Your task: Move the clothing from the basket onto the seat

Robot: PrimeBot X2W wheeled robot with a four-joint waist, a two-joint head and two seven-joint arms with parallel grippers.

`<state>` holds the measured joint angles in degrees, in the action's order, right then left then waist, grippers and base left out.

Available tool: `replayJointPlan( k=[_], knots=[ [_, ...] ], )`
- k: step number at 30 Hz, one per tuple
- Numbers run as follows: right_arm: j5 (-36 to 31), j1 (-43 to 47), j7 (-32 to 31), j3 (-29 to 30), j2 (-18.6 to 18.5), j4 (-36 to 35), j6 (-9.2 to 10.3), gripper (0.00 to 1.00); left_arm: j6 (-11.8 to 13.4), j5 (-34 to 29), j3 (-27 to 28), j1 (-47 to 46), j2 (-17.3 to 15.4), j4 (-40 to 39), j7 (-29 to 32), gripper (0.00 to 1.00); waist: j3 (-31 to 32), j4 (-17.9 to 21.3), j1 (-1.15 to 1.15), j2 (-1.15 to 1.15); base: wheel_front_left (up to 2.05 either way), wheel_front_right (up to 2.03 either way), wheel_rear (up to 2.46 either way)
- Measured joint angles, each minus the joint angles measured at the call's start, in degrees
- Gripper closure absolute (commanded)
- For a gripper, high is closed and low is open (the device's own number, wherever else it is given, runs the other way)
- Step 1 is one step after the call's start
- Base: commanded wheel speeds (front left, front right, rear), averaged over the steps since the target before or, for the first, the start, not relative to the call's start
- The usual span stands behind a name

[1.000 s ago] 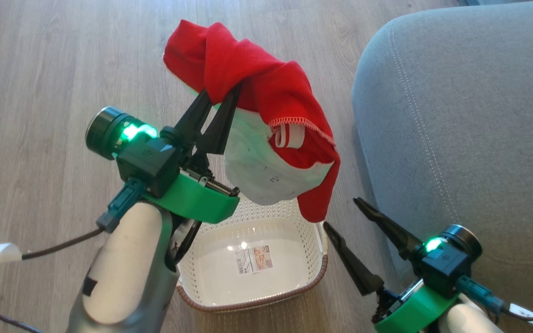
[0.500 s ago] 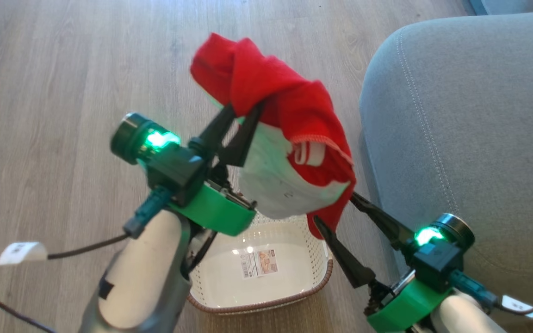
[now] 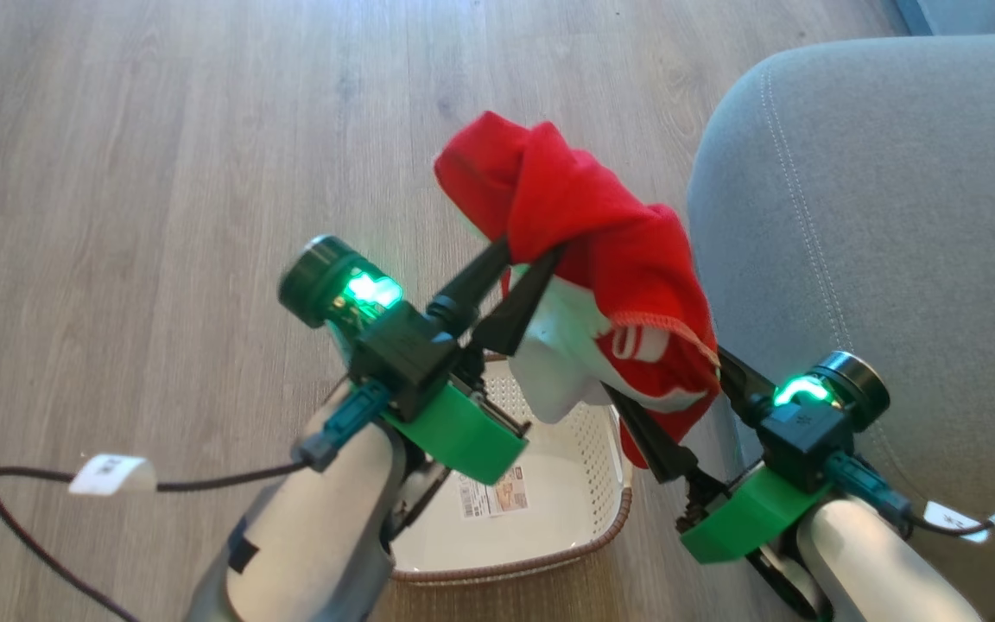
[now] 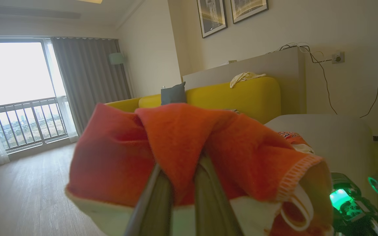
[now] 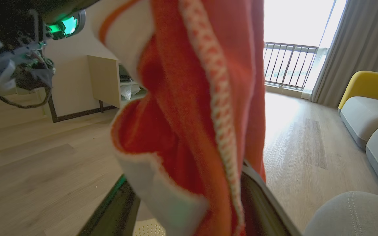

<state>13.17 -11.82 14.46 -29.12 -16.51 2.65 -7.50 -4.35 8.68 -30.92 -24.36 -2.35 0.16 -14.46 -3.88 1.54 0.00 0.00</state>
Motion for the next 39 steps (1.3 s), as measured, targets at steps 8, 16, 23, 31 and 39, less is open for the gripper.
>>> replayJointPlan(
  k=[8,16,23,31,39],
  knots=[
    [-1.2,-2.1,0.0,-0.2,1.3,3.3,0.0,0.0,0.0,0.7,-2.9,1.2,0.0,0.5,0.0,1.0,0.9,-0.8,0.0,0.0,0.0,0.0,0.0],
    [-2.4,-3.1,0.0,1.4,4.3,7.0,0.0,0.0,0.0,1.0,-4.9,1.5,-0.1,0.9,0.0,1.0,1.7,-1.7,0.0,0.0,0.0,0.0,0.0],
    [-2.6,-3.1,0.0,3.5,6.5,9.0,0.0,1.0,0.5,1.4,-6.3,2.3,-0.1,0.9,0.0,1.0,1.7,-2.9,0.0,0.0,0.0,0.0,0.0],
    [-2.4,-3.1,0.0,7.2,8.0,8.8,0.0,1.0,0.3,1.4,-6.1,2.3,-0.1,1.7,0.0,1.0,0.9,-3.6,0.0,0.0,0.0,0.0,0.0],
    [-0.3,-3.1,0.0,10.5,9.6,6.4,0.0,1.0,-1.2,1.4,-6.1,2.3,-0.1,4.2,0.0,1.0,0.4,-3.4,0.0,0.0,0.0,0.0,0.0]
  ],
)
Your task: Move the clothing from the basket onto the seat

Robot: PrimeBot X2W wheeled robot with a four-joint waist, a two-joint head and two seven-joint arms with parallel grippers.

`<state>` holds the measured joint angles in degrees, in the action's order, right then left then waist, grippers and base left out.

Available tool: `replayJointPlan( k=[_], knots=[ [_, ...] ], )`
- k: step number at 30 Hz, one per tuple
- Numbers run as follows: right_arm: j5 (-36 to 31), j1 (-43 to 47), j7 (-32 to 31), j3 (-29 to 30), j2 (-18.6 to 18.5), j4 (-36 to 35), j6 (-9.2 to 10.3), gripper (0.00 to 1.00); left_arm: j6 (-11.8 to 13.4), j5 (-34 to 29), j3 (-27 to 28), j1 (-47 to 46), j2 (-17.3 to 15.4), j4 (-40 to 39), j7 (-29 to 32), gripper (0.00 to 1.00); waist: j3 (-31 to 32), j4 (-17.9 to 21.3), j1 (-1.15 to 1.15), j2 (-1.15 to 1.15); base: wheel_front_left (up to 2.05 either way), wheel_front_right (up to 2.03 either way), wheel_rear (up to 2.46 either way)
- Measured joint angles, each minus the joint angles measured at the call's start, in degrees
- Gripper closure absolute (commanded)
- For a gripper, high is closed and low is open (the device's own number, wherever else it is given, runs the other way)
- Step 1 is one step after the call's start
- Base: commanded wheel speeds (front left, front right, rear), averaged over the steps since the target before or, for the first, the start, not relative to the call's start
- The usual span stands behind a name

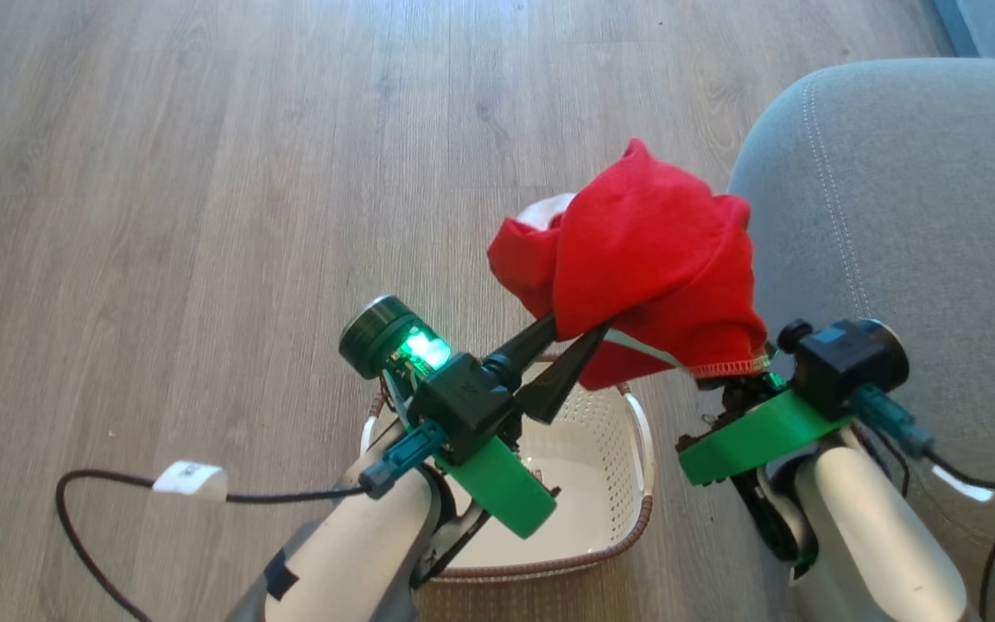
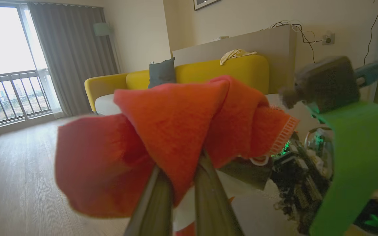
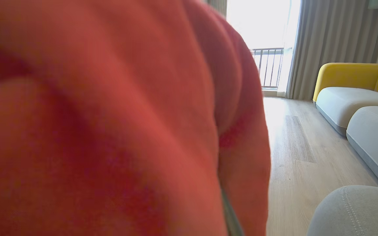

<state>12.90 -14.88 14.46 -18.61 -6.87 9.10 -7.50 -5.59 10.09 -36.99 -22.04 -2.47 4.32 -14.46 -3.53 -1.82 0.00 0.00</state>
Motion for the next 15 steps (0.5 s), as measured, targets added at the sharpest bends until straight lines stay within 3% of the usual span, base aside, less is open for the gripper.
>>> replayJointPlan(
  k=[8,9,10,11,12,13,15],
  knots=[
    [1.4,0.3,0.0,2.0,1.2,-2.4,0.0,1.0,-0.9,-0.1,0.0,0.0,0.0,2.4,0.0,1.0,-0.2,0.2,0.0,0.0,0.0,0.0,0.0],
    [1.4,0.4,0.0,2.0,1.2,-2.4,0.0,1.0,-0.9,-0.1,0.0,0.0,0.0,2.6,0.0,0.65,-0.1,0.2,0.0,0.0,0.0,0.0,0.0],
    [1.4,0.4,0.0,2.1,1.2,-2.4,0.0,1.0,-1.1,-0.1,-0.1,0.0,0.0,3.1,0.0,0.54,-0.1,0.2,0.0,0.0,0.0,0.0,0.0],
    [1.4,0.4,0.0,2.1,1.2,-2.5,0.0,1.0,-1.3,-0.1,-0.1,0.1,0.0,3.6,0.0,0.5,-0.1,0.2,0.0,0.0,0.0,0.0,0.0],
    [1.3,0.4,0.0,2.2,1.2,-2.6,0.0,1.0,-1.3,-0.1,-0.1,0.2,0.0,3.7,0.0,0.17,-0.1,0.2,0.0,0.0,0.0,0.0,0.0],
    [1.2,0.4,0.0,2.2,1.2,-2.7,0.0,1.0,-1.3,-0.1,-0.1,0.2,0.0,3.7,0.0,0.0,-0.1,0.2,0.0,0.0,0.0,0.0,0.0],
    [1.2,0.4,0.0,2.5,1.2,-3.0,0.0,1.0,-1.4,-0.5,-0.1,0.7,0.0,3.7,0.0,0.0,-0.1,0.1,0.0,0.0,0.0,0.0,0.0]
  ],
)
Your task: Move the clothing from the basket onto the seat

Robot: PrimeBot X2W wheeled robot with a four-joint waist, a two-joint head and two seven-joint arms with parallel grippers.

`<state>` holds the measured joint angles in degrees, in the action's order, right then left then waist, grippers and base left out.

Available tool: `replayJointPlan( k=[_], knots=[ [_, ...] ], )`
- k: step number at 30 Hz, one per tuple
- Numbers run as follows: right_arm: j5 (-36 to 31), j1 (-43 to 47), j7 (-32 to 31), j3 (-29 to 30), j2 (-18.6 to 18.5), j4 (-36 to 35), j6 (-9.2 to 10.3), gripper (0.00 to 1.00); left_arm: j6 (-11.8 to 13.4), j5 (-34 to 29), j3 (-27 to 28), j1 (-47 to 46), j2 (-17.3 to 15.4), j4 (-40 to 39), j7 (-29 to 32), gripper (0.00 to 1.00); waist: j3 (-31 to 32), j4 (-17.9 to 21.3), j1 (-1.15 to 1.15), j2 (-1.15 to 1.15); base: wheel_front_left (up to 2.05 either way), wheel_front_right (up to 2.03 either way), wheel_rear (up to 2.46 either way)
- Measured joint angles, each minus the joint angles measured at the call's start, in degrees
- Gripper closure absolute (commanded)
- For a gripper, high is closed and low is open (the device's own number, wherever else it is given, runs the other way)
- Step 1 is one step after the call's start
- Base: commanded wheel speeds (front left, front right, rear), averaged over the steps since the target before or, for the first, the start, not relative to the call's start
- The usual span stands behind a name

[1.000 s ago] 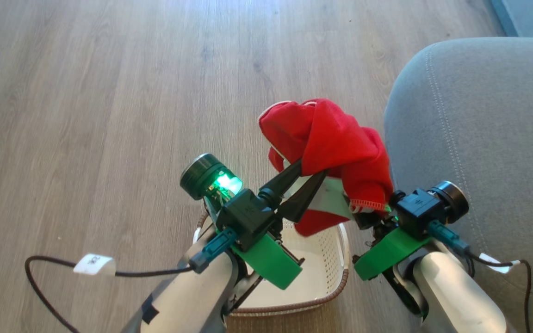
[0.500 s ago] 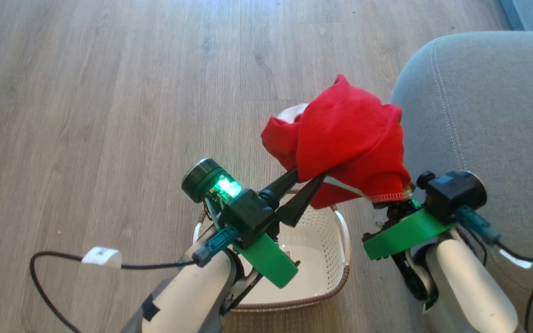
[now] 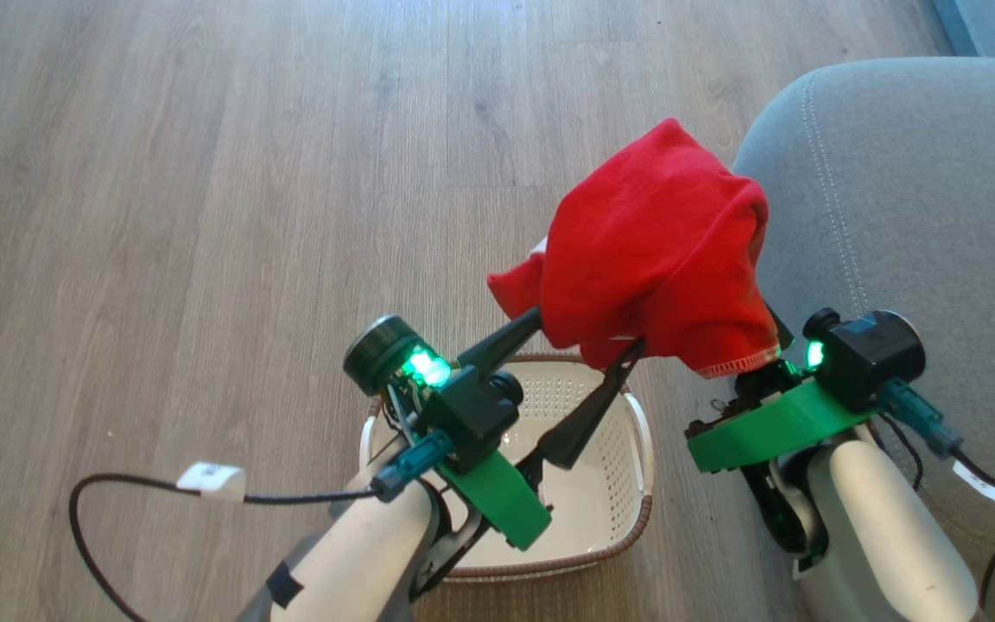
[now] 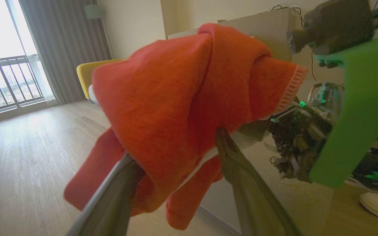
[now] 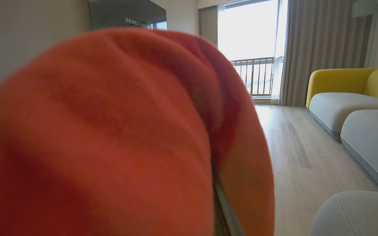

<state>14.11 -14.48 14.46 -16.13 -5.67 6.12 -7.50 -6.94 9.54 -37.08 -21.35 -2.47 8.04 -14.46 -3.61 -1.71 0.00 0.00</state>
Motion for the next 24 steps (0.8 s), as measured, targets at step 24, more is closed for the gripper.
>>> replayJointPlan(
  k=[24],
  knots=[
    [-1.8,8.4,0.0,9.4,-0.1,0.1,0.0,1.0,-0.5,-2.6,-1.0,6.3,-1.6,6.9,0.0,0.0,1.3,0.8,0.0,0.0,0.0,0.0,0.0]
  ],
)
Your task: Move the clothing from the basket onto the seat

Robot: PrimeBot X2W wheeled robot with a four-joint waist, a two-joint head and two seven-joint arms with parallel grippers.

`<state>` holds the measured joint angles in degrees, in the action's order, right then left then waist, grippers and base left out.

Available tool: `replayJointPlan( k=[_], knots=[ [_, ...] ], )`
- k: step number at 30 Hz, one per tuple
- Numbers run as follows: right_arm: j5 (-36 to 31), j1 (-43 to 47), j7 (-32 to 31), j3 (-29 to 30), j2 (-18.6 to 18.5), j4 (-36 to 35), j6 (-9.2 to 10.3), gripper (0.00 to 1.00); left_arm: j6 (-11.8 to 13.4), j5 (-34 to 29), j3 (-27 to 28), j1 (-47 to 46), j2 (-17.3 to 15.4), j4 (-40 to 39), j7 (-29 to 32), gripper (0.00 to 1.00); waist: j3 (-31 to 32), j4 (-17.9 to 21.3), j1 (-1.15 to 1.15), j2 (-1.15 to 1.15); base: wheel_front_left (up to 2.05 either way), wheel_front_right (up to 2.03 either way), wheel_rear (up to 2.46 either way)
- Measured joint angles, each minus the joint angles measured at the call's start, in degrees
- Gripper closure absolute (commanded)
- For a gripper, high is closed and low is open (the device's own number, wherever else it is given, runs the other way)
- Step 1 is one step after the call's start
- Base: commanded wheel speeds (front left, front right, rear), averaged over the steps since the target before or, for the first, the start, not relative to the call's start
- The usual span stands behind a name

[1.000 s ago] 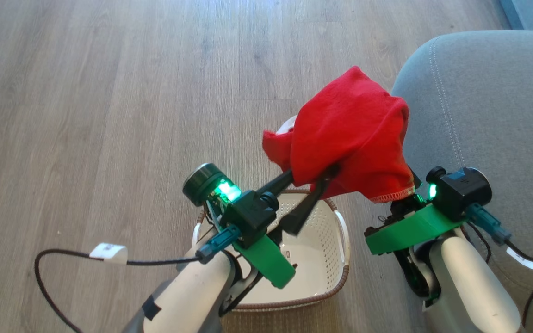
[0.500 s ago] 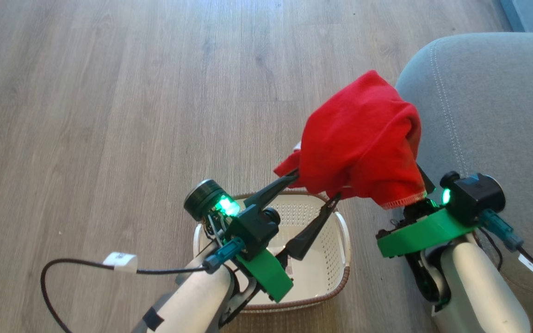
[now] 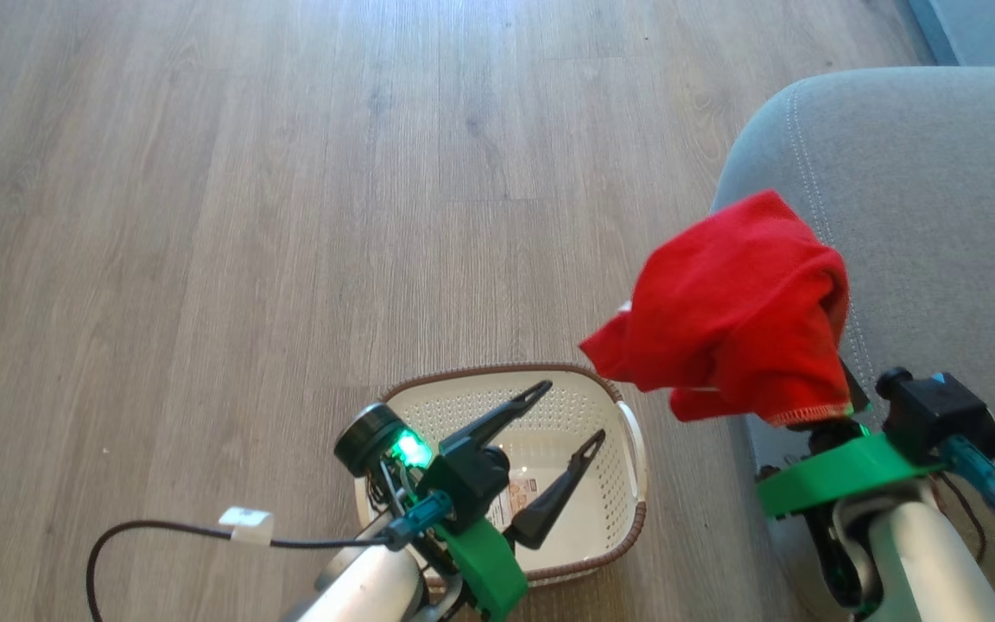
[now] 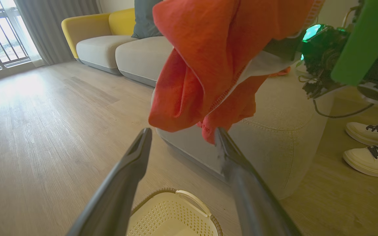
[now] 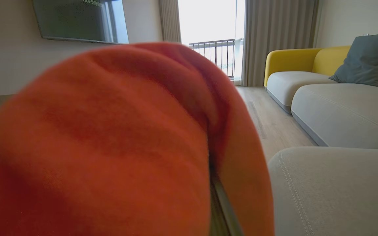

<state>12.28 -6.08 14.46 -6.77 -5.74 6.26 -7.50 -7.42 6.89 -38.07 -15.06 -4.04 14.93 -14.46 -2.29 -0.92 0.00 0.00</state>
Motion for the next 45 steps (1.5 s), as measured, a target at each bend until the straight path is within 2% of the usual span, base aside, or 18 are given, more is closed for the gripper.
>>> replayJointPlan(
  k=[13,38,45],
  knots=[
    [-1.7,5.4,0.0,5.6,0.3,1.7,0.0,1.0,0.0,-0.9,1.0,2.8,-0.2,2.5,0.0,0.0,0.2,1.4,0.0,0.0,0.0,0.0,0.0],
    [-2.3,5.8,0.0,5.9,1.4,3.5,0.0,1.0,0.0,-1.1,2.6,4.7,0.1,3.6,0.0,0.0,0.7,2.2,0.0,0.0,0.0,0.0,0.0],
    [-2.3,5.8,0.0,5.8,1.4,3.3,0.0,1.0,0.0,-1.1,3.0,4.7,0.3,3.4,0.0,0.0,0.6,4.3,0.0,0.0,0.0,0.0,0.0]
  ],
)
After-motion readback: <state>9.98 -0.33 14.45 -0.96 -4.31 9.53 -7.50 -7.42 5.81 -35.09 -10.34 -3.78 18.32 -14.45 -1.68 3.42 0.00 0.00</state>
